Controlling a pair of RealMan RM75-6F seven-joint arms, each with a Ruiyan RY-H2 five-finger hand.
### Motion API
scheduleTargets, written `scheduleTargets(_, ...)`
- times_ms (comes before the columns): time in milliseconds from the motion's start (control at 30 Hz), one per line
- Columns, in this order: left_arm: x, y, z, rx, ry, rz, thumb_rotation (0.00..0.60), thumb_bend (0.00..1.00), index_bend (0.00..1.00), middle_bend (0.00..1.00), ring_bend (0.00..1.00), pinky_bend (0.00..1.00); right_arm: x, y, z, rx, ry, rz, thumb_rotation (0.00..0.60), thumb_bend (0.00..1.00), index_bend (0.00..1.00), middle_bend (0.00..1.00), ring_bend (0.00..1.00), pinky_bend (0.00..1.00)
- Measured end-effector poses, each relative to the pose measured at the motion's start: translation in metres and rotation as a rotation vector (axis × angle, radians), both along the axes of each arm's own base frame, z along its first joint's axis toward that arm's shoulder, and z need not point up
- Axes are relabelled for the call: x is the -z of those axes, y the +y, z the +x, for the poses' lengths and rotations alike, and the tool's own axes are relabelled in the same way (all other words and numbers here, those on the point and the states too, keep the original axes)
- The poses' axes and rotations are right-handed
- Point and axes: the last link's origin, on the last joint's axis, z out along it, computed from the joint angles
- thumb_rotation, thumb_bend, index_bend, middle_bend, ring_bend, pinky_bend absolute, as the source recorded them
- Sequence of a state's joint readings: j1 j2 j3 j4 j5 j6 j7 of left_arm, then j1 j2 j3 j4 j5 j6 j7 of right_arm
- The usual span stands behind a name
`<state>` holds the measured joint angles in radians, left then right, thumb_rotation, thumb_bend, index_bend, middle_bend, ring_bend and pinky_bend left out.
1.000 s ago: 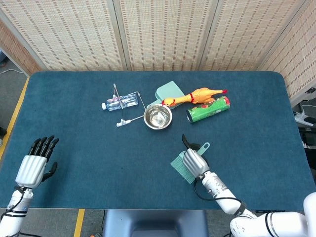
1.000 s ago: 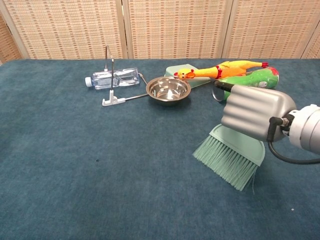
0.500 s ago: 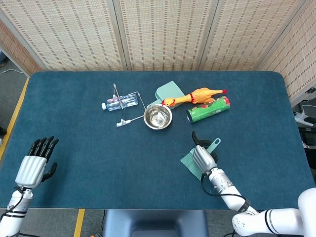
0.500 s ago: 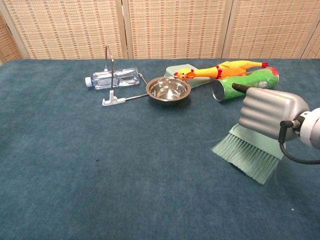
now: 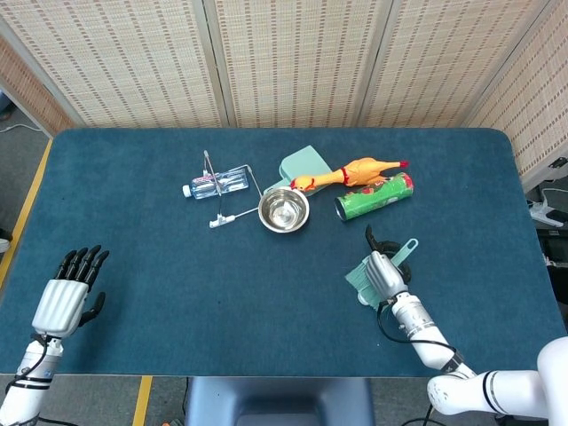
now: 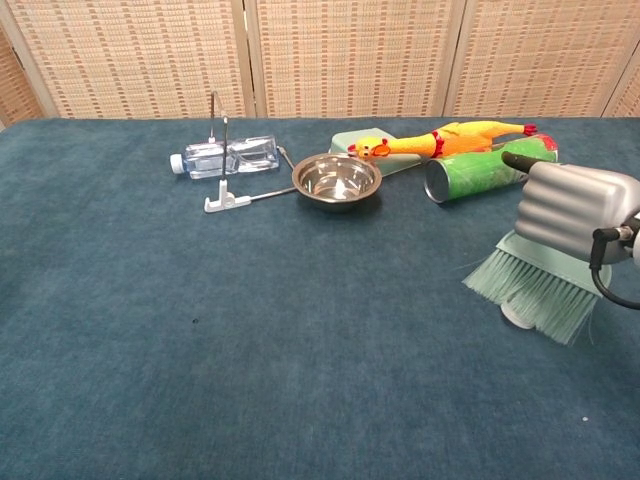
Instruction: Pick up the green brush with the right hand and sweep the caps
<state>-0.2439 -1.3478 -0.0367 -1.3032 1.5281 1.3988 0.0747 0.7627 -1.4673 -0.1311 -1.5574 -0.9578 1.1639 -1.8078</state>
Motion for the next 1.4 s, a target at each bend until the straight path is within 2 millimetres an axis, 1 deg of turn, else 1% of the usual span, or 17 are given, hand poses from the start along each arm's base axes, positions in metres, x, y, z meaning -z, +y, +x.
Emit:
scheduleTargets(300, 0.001, -0.001, -0.001, -0.001, 0.005, -0.001, 0.6, 0.46, 0.0, 0.0, 0.0, 0.08, -0.018, -0.007, -0.022, 0.014, 0.057, -0.058, 0.6, 0.38, 0.89, 0.77, 0.47, 0.05)
scheduleTargets(700, 0.007, -0.001, -0.001, -0.002, 0.022, -0.017, 0.6, 0.46, 0.0, 0.0, 0.0, 0.08, -0.048, -0.015, -0.06, 0.085, 0.113, -0.141, 0.6, 0.38, 0.89, 0.77, 0.47, 0.05)
scheduleTargets(833, 0.01, -0.001, -0.001, -0.005, 0.027, -0.021, 0.6, 0.46, 0.0, 0.0, 0.0, 0.08, -0.062, -0.018, -0.074, 0.11, 0.13, -0.182, 0.6, 0.38, 0.89, 0.77, 0.47, 0.05)
scheduleTargets(933, 0.01, -0.001, -0.001, -0.005, 0.03, -0.023, 0.6, 0.46, 0.0, 0.0, 0.0, 0.08, -0.073, -0.019, -0.078, 0.126, 0.113, -0.21, 0.6, 0.38, 0.89, 0.77, 0.47, 0.05)
scheduleTargets(1067, 0.011, -0.002, 0.0, -0.002, 0.029, -0.025, 0.6, 0.46, 0.0, 0.0, 0.0, 0.08, -0.083, -0.019, -0.076, 0.137, 0.049, -0.23, 0.6, 0.38, 0.89, 0.77, 0.47, 0.05)
scheduleTargets(1200, 0.012, 0.0, 0.003, 0.001, 0.025, -0.026, 0.6, 0.46, 0.0, 0.0, 0.0, 0.08, -0.09, -0.018, -0.066, 0.149, -0.084, -0.23, 0.6, 0.38, 0.89, 0.78, 0.47, 0.05)
scheduleTargets(1300, 0.013, 0.0, 0.004, 0.006, 0.023, -0.029, 0.6, 0.46, 0.0, 0.0, 0.0, 0.08, -0.09, -0.015, -0.048, 0.143, -0.22, -0.202, 0.6, 0.38, 0.89, 0.78, 0.48, 0.05)
scheduleTargets(1333, 0.013, 0.0, 0.005, 0.007, 0.022, -0.029, 0.6, 0.46, 0.0, 0.0, 0.0, 0.08, -0.089, -0.013, -0.039, 0.125, -0.258, -0.184, 0.6, 0.38, 0.89, 0.78, 0.48, 0.05)
scheduleTargets(1400, 0.013, 0.0, 0.005, 0.01, 0.02, -0.028, 0.6, 0.46, 0.0, 0.0, 0.0, 0.08, -0.084, -0.01, -0.025, 0.086, -0.289, -0.153, 0.6, 0.38, 0.89, 0.78, 0.49, 0.05)
